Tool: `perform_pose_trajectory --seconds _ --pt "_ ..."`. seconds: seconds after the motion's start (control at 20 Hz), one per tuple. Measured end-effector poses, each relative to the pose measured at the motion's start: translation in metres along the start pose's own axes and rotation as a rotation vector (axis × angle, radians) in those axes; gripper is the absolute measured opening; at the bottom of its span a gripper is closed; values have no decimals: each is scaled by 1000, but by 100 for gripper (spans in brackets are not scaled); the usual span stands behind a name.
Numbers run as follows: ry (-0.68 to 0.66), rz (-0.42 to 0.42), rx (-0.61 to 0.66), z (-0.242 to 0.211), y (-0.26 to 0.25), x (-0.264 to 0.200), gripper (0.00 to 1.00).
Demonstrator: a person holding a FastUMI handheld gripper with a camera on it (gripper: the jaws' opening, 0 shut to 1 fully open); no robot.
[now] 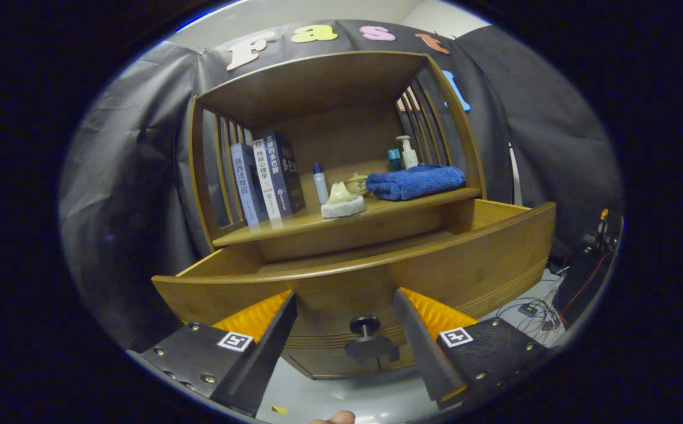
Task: Pull open the drawer, take out the items inside it, and place them on the countertop above the cabinet.
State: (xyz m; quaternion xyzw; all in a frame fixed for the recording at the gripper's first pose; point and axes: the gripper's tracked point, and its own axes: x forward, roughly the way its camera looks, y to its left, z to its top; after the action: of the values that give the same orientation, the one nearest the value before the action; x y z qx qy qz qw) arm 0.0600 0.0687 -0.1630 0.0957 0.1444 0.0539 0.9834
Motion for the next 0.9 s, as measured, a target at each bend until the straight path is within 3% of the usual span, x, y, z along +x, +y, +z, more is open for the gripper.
perform_pose_trajectory --seconds 0.9 --pt "20 14 14 12 0 41 100"
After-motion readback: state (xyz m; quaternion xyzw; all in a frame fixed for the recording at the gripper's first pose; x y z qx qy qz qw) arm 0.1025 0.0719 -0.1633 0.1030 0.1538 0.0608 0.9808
